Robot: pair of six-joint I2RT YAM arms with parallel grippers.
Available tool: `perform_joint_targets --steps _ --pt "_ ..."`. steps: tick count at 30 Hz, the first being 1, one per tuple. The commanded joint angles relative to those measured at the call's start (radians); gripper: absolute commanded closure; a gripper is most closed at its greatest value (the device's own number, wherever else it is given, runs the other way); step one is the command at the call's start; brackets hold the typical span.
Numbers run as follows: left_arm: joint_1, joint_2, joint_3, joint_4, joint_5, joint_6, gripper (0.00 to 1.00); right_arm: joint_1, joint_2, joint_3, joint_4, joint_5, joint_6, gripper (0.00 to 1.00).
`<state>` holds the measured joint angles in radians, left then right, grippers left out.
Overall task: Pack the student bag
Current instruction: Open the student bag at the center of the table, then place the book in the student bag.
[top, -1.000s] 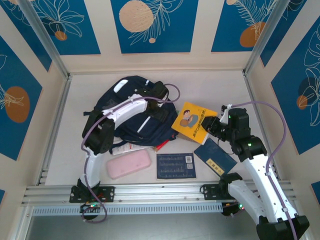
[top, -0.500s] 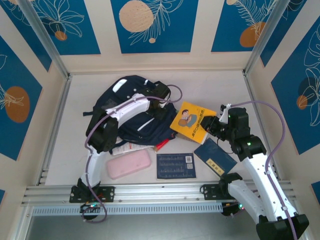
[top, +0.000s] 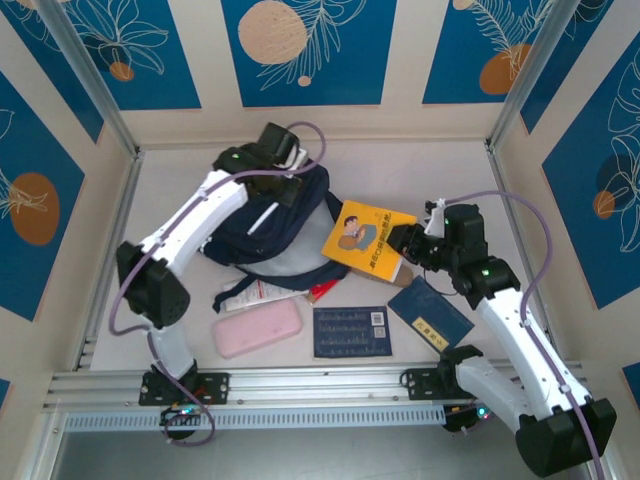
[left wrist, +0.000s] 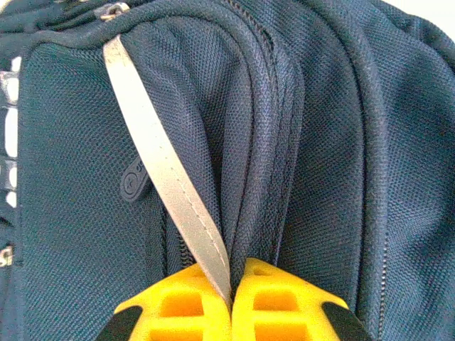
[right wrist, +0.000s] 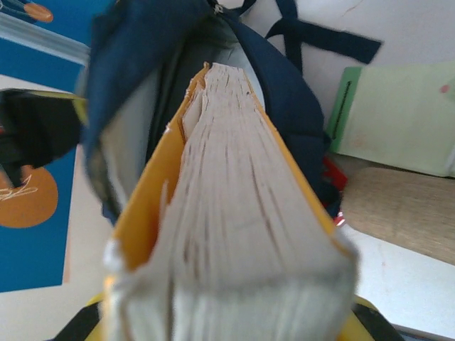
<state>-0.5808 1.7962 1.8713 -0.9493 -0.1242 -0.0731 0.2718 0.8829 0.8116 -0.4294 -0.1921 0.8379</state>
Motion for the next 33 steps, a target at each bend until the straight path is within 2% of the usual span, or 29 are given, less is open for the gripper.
perform_joint_targets --steps 1,6,17,21,26,29,33 --pt "0.008 -0.098 0.051 0.018 -0.012 0.054 1.0 0.042 0.054 0.054 0.146 -0.064 0.043 1.0" --pt "0.03 -0.155 0.063 0.05 0.036 0.074 1.0 0.132 0.144 0.131 0.214 -0.033 0.069 1.0" --pt "0.034 -0.199 0.093 0.109 0.158 0.073 1.0 0.222 0.444 0.198 0.507 -0.017 0.191 1.0" --pt "0.033 -0.188 0.139 0.092 0.168 0.072 1.0 0.274 0.568 0.193 0.667 0.045 0.25 1.0" --pt "0.034 -0.178 0.166 0.078 0.189 0.073 1.0 0.362 0.736 0.21 0.893 0.204 0.288 1.0" --pt "0.037 -0.174 0.164 0.078 0.197 0.072 1.0 0.401 0.862 0.308 0.898 0.23 0.286 1.0" --pt "0.041 -0.162 0.163 0.091 0.232 0.05 1.0 0.44 1.008 0.461 0.802 0.285 0.296 0.99"
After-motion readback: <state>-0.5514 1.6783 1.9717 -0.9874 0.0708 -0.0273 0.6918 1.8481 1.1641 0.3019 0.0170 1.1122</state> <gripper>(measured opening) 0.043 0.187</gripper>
